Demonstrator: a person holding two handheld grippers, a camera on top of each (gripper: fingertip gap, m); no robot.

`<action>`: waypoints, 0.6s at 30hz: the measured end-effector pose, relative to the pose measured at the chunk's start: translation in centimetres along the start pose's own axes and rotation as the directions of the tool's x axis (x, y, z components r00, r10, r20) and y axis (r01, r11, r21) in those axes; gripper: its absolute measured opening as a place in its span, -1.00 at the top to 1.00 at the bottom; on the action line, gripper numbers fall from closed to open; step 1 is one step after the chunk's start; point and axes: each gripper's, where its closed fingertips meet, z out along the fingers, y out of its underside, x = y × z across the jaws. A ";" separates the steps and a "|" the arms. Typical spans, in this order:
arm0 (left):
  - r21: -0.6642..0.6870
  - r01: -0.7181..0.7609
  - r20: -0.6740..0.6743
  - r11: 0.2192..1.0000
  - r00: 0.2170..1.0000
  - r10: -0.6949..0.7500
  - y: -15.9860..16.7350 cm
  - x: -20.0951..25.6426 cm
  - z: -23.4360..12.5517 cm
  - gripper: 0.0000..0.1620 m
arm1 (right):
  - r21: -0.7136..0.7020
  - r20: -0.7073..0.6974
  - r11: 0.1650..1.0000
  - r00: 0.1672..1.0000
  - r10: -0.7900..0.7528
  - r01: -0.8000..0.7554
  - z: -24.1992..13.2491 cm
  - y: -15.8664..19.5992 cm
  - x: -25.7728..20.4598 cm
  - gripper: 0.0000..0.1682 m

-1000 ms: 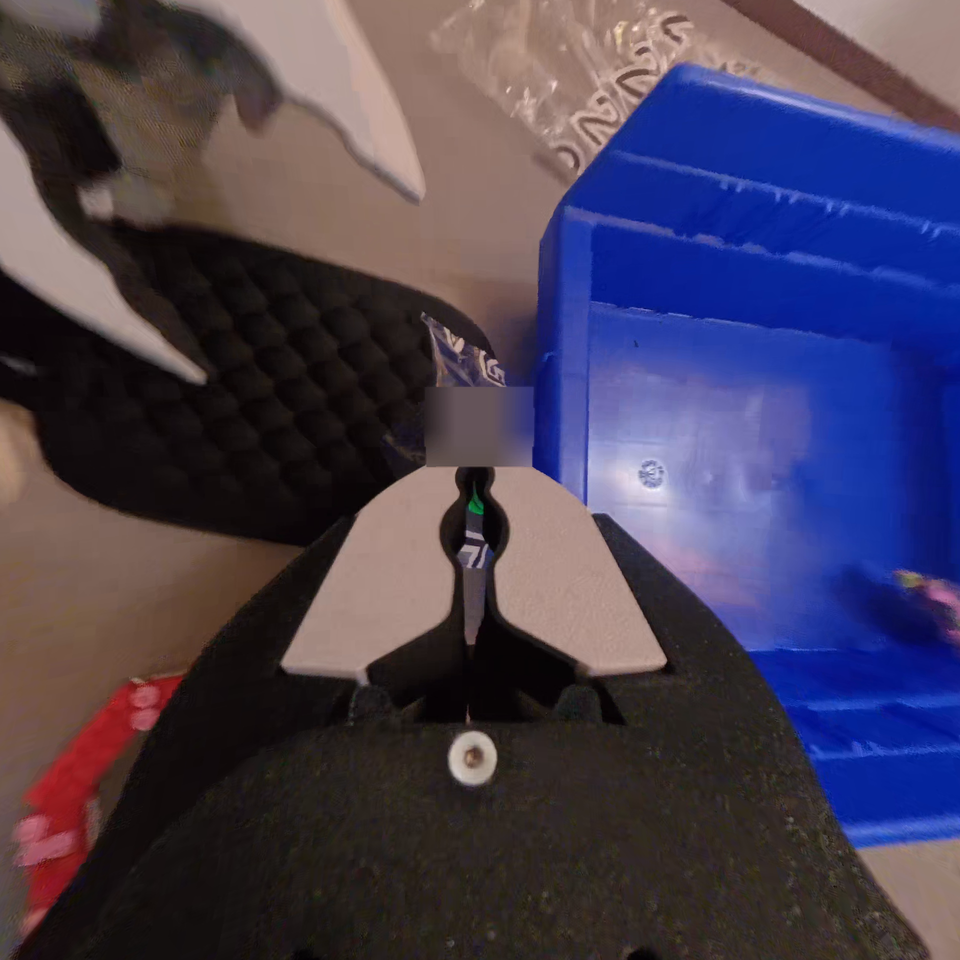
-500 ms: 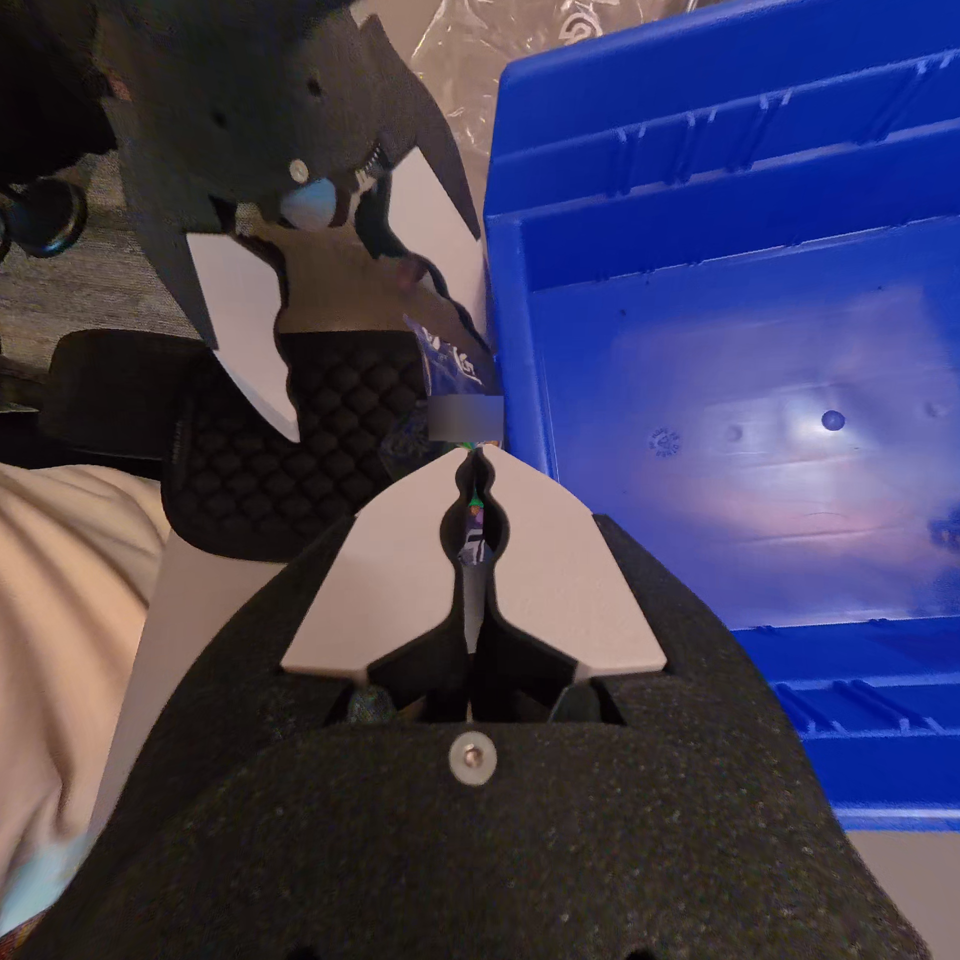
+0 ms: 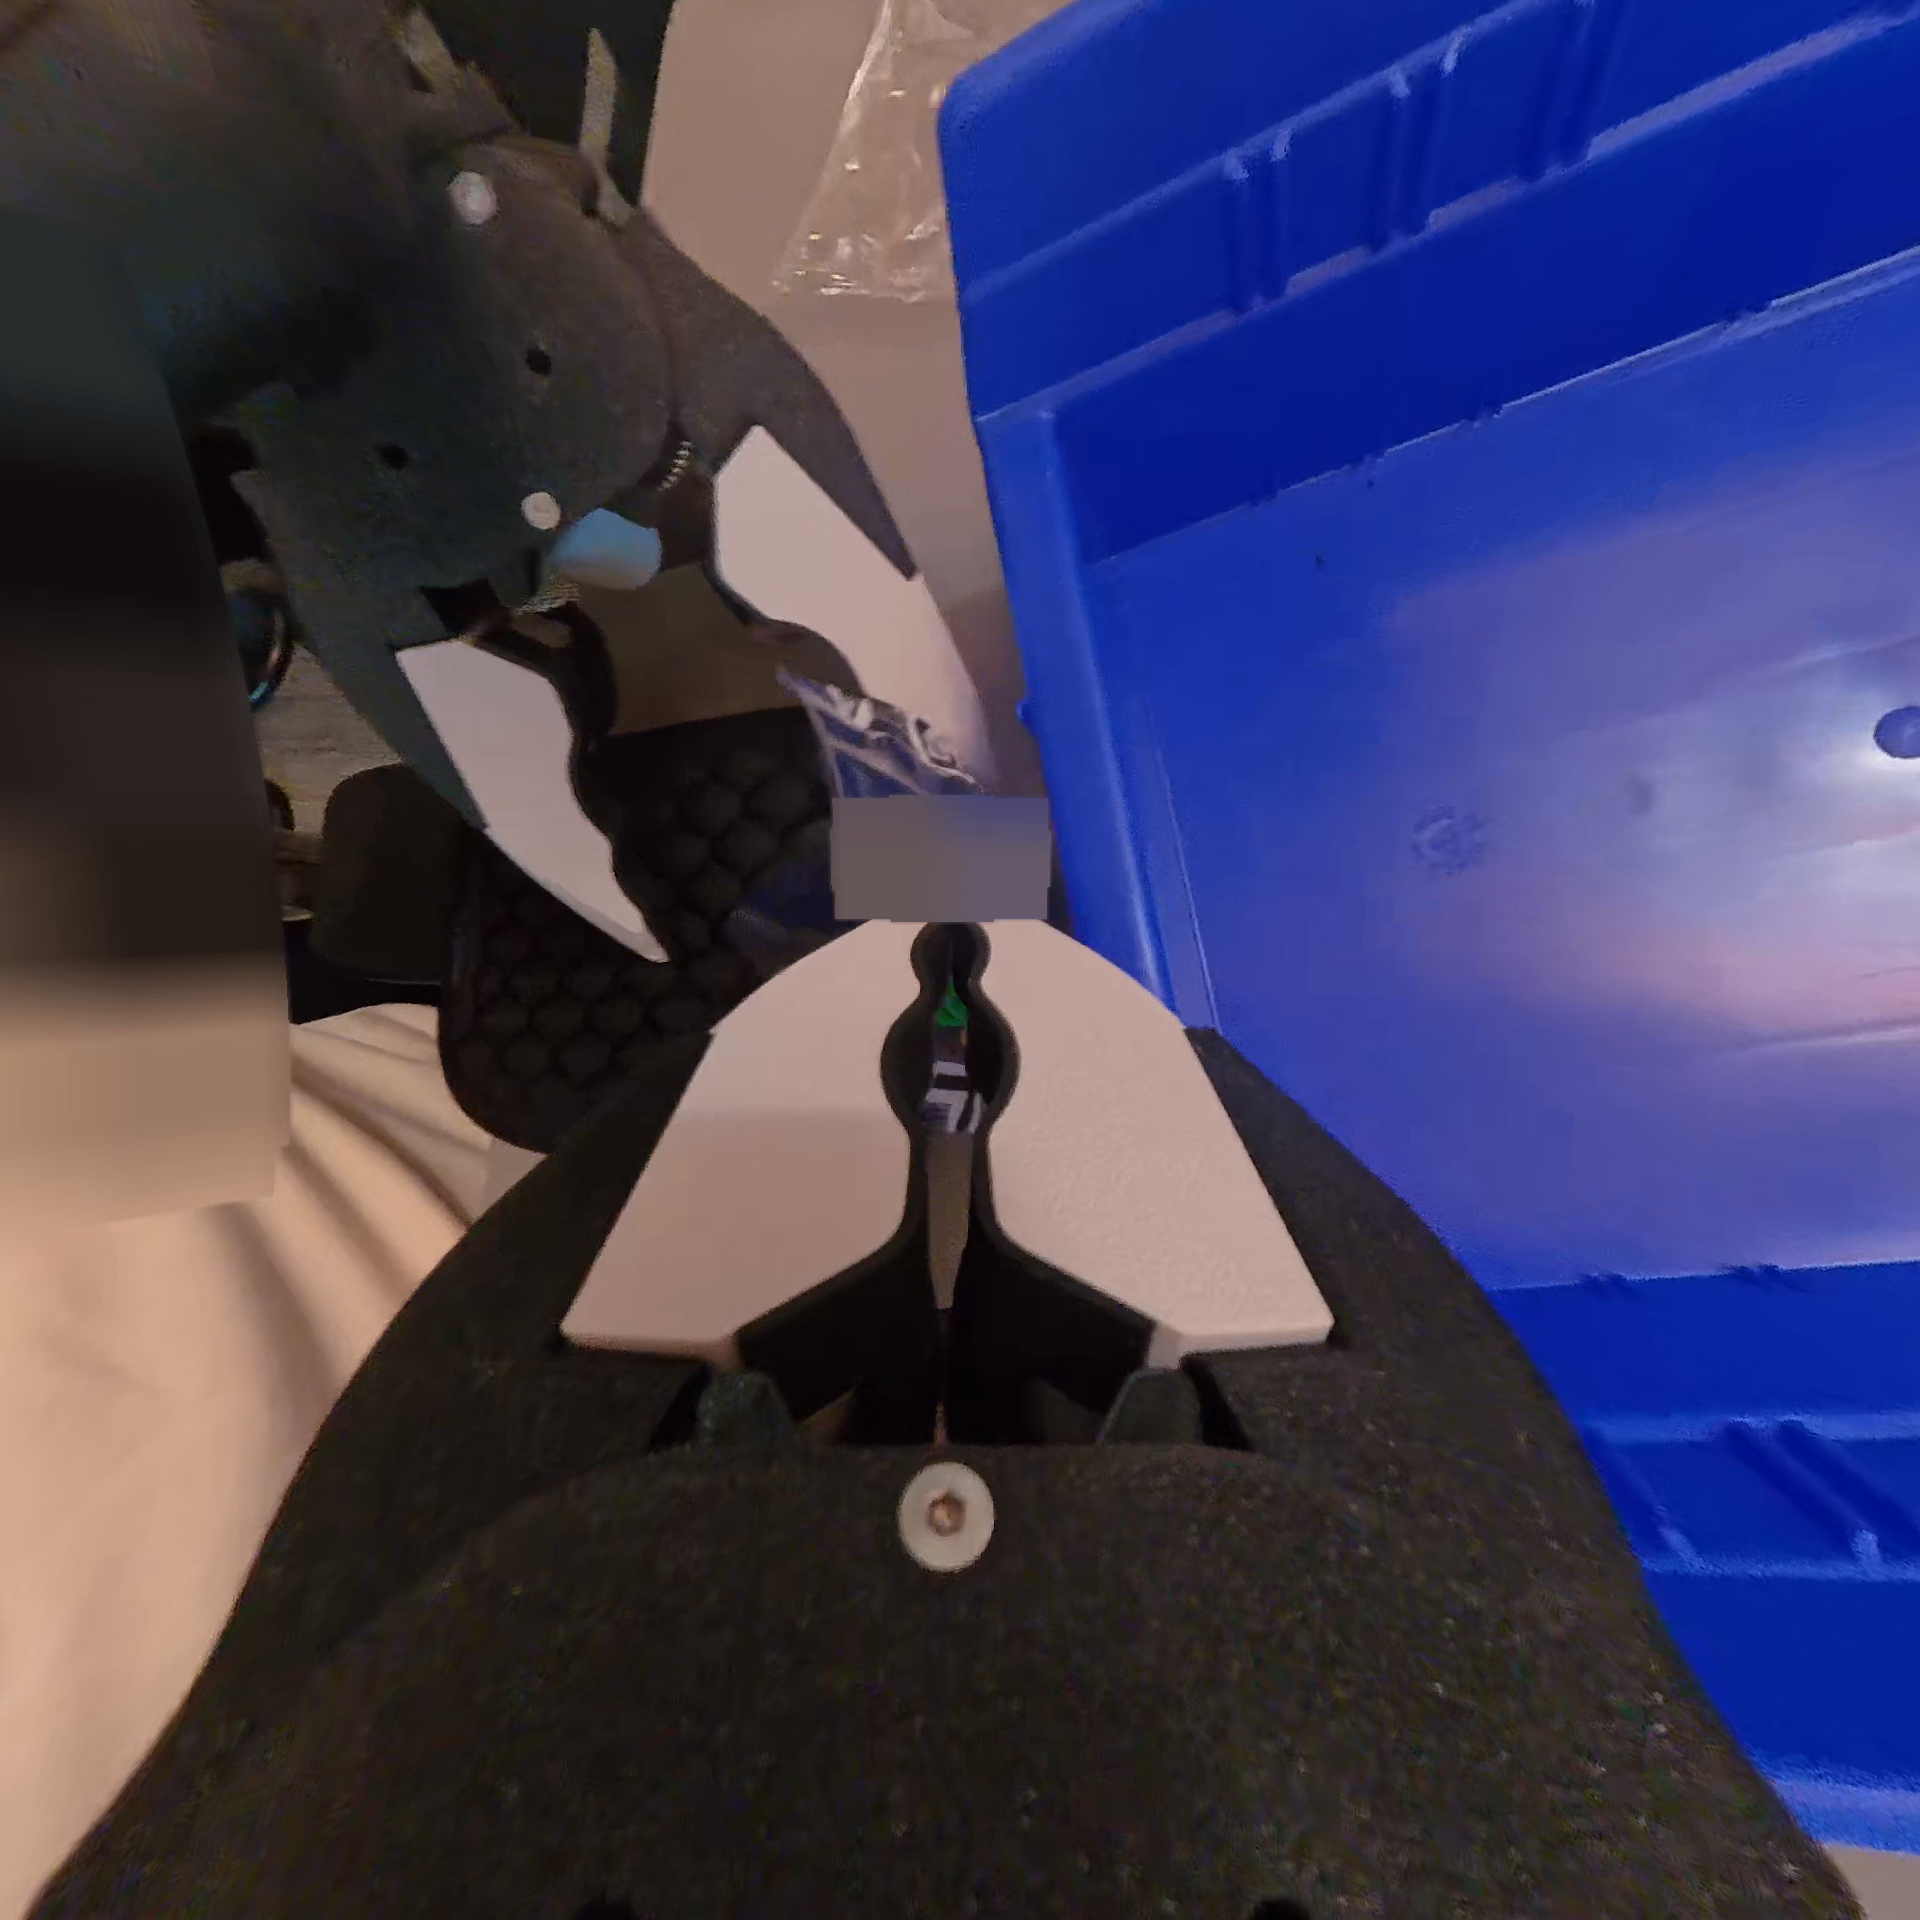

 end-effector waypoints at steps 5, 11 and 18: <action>0.019 0.021 0.003 1.000 1.000 -0.021 -0.1 0.1 -0.2 -0.17 | -0.028 -0.070 1.000 0.997 -0.013 0.011 0.0 0.1 0.8 0.96; 0.233 -0.147 0.170 0.961 0.979 0.109 -4.2 0.3 -4.9 0.29 | -0.114 -0.230 0.987 0.964 -0.135 0.111 -0.9 0.5 1.8 0.91; 0.200 -0.284 0.271 0.938 0.936 0.226 -6.4 0.9 -4.5 0.26 | -0.119 -0.299 0.975 0.930 -0.214 0.186 -2.7 -0.7 1.6 0.84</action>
